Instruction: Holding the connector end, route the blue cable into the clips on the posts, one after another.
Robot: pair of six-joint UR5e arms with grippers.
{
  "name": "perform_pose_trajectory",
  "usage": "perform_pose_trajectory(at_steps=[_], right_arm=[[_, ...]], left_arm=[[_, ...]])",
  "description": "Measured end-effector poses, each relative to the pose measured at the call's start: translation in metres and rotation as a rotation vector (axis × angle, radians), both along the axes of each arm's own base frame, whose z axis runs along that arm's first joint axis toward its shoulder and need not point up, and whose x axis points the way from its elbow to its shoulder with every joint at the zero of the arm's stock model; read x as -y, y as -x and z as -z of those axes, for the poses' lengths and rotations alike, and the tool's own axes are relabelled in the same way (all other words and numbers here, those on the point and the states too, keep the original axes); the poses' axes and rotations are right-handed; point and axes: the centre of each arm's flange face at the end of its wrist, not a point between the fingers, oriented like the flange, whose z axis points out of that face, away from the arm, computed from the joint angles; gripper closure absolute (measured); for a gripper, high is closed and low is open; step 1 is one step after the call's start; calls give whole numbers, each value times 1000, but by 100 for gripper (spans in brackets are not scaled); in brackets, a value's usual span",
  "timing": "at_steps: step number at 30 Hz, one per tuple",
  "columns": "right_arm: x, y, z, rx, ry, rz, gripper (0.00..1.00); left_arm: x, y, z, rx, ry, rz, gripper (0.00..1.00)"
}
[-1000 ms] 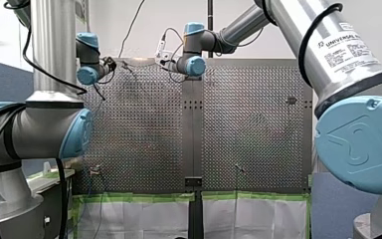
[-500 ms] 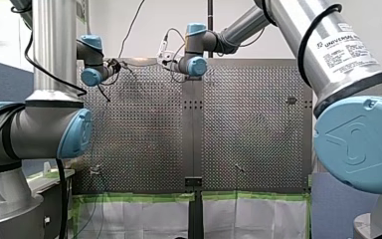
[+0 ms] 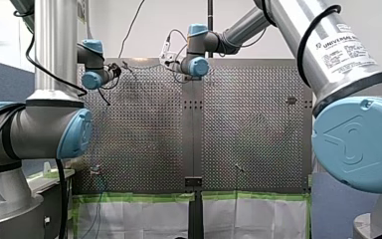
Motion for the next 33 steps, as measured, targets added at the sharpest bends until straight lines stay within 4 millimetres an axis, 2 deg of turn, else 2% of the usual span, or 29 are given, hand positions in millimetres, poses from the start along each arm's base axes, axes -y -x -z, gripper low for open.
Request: perform_pose_trajectory(at_steps=[14,15,16,17,18,20,21,22,23,26,27,28,29,31,32,33], right_arm=[[13,8,2,3,-7,30,100],[13,8,2,3,-7,31,100],[13,8,2,3,-7,31,100],[13,8,2,3,-7,31,100],[13,8,2,3,-6,30,100],[13,8,2,1,-6,30,100],[13,8,2,1,-6,30,100],[13,8,2,1,-6,30,100],[13,8,2,0,-5,30,100],[13,8,2,-1,-5,29,100],[13,8,3,-1,-5,29,100],[13,8,3,-1,-5,29,100],[13,8,3,-1,-5,29,100],[13,8,3,-1,-5,29,100],[13,8,3,-1,-5,28,100],[14,8,3,-1,-5,28,100]], left_arm=[[-7,-2,0,6,12,-6,100],[-7,-2,0,6,12,-7,89],[-8,-2,0,7,12,-8,89],[-8,-2,0,7,13,-9,76],[-8,-2,0,7,13,-9,76],[-9,-2,0,7,14,-11,43],[-9,-2,0,6,14,-12,34],[-10,-2,0,7,16,-15,34],[-11,-2,0,7,18,-20,25],[-14,-2,-1,7,26,-41,23],[-15,-2,-1,7,29,-48,18],[-16,-2,-1,7,33,-58,18],[-16,-1,-1,7,36,-64,12],[-17,-1,-1,7,43,-68,12],[-17,-1,-1,8,45,-65,0],[-16,-1,-2,9,45,-61,0]])
